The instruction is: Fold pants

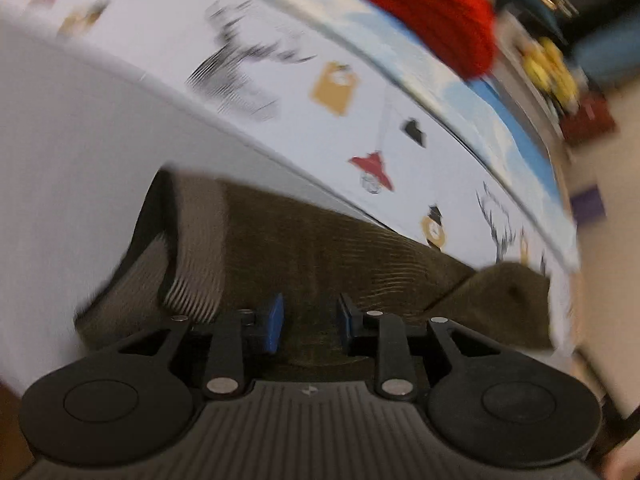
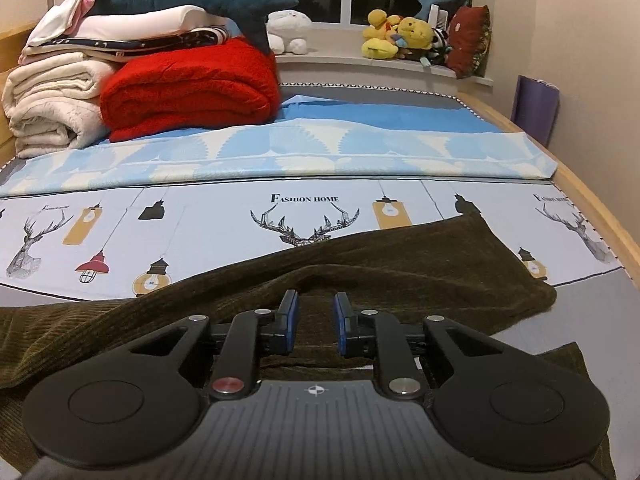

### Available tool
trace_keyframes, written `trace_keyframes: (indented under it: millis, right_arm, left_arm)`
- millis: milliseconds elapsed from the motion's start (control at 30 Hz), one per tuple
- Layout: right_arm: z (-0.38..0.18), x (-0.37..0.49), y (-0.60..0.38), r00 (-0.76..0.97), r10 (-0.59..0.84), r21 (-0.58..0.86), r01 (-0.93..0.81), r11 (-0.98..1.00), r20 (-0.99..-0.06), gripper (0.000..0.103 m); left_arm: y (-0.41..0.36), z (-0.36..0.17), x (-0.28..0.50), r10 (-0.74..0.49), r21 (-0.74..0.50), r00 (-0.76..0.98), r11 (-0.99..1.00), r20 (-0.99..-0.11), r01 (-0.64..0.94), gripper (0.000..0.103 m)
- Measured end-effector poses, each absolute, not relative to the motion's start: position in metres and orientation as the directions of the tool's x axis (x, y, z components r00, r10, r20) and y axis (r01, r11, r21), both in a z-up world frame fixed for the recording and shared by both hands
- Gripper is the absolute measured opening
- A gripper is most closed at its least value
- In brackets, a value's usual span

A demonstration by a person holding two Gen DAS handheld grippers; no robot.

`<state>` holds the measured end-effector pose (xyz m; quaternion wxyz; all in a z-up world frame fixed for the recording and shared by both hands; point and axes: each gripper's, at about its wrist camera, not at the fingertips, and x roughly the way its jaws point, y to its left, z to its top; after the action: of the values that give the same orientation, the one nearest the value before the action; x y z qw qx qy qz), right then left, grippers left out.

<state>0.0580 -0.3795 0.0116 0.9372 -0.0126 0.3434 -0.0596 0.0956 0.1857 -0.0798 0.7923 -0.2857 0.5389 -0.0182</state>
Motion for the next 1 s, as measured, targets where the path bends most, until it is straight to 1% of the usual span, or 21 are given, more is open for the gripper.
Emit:
trace_keyframes:
  millis: [67, 133, 167, 200, 233, 267, 367, 433, 467, 533, 567, 600, 667, 733, 833, 867, 900, 1000]
  right_arm:
    - [0.010, 0.058, -0.383, 0.751, -0.132, -0.066, 0.118, 0.991, -0.647, 0.020]
    - [0.008, 0.060, -0.387, 0.745, -0.134, -0.052, 0.132, 0.990, -0.654, 0.021]
    - [0.007, 0.061, -0.389, 0.742, -0.131, -0.040, 0.140, 0.989, -0.657, 0.021]
    - [0.007, 0.062, -0.391, 0.740, -0.125, -0.022, 0.147, 0.989, -0.661, 0.021]
    - [0.006, 0.063, -0.392, 0.738, -0.114, 0.000, 0.152, 0.988, -0.665, 0.021]
    - [0.006, 0.064, -0.394, 0.737, -0.102, 0.023, 0.157, 0.987, -0.668, 0.022]
    - [0.005, 0.070, -0.394, 0.741, -0.080, 0.062, 0.161, 0.985, -0.667, 0.029]
    - [0.006, 0.075, -0.393, 0.747, -0.063, 0.084, 0.157, 0.984, -0.662, 0.034]
    - [0.005, 0.079, -0.393, 0.750, -0.053, 0.098, 0.156, 0.983, -0.660, 0.035]
    - [0.003, 0.089, -0.394, 0.752, -0.031, 0.141, 0.163, 0.976, -0.659, 0.039]
    - [0.001, 0.095, -0.395, 0.751, -0.017, 0.167, 0.168, 0.972, -0.660, 0.039]
    - [-0.002, 0.102, -0.397, 0.751, -0.001, 0.195, 0.173, 0.965, -0.661, 0.040]
    - [-0.010, 0.118, -0.400, 0.743, 0.029, 0.248, 0.187, 0.951, -0.669, 0.040]
    - [-0.020, 0.134, -0.402, 0.729, 0.050, 0.285, 0.203, 0.937, -0.683, 0.040]
    - [-0.040, 0.158, -0.404, 0.702, 0.079, 0.354, 0.256, 0.899, -0.707, 0.041]
    - [-0.047, 0.166, -0.404, 0.693, 0.090, 0.380, 0.277, 0.883, -0.715, 0.041]
    - [-0.053, 0.172, -0.402, 0.686, 0.103, 0.401, 0.292, 0.868, -0.721, 0.041]
    - [-0.068, 0.194, -0.392, 0.672, 0.120, 0.422, 0.306, 0.853, -0.731, 0.041]
  left_arm:
    - [0.190, -0.096, 0.100, -0.346, -0.459, 0.342, 0.821, -0.873, -0.340, 0.044]
    - [0.189, -0.108, 0.103, -0.376, -0.457, 0.273, 0.808, -0.886, -0.372, 0.045]
    - [0.187, -0.115, 0.105, -0.390, -0.459, 0.246, 0.802, -0.887, -0.383, 0.052]
    - [0.185, -0.121, 0.107, -0.393, -0.452, 0.224, 0.802, -0.892, -0.391, 0.065]
    - [0.183, -0.125, 0.109, -0.379, -0.432, 0.209, 0.809, -0.902, -0.399, 0.070]
    - [0.182, -0.129, 0.111, -0.359, -0.412, 0.203, 0.817, -0.911, -0.403, 0.071]
    - [0.186, -0.136, 0.119, -0.339, -0.392, 0.198, 0.810, -0.920, -0.435, 0.071]
    - [0.191, -0.134, 0.122, -0.307, -0.387, 0.241, 0.797, -0.921, -0.464, 0.070]
    - [0.194, -0.131, 0.123, -0.284, -0.379, 0.261, 0.793, -0.923, -0.478, 0.067]
    - [0.200, -0.125, 0.122, -0.253, -0.378, 0.300, 0.779, -0.920, -0.501, 0.051]
    - [0.200, -0.121, 0.122, -0.229, -0.365, 0.313, 0.787, -0.922, -0.497, 0.030]
    - [0.200, -0.119, 0.124, -0.209, -0.349, 0.320, 0.802, -0.924, -0.485, 0.020]
    - [0.199, -0.113, 0.127, -0.186, -0.332, 0.331, 0.819, -0.925, -0.468, 0.017]
    - [0.196, -0.112, 0.128, -0.168, -0.313, 0.329, 0.831, -0.929, -0.460, 0.017]
    - [0.195, -0.117, 0.131, -0.177, -0.311, 0.306, 0.825, -0.935, -0.473, 0.019]
    - [0.194, -0.121, 0.134, -0.185, -0.316, 0.300, 0.818, -0.936, -0.480, 0.021]
    - [0.195, -0.123, 0.135, -0.190, -0.317, 0.292, 0.815, -0.937, -0.485, 0.026]
    - [0.195, -0.126, 0.137, -0.195, -0.307, 0.271, 0.827, -0.943, -0.470, 0.031]
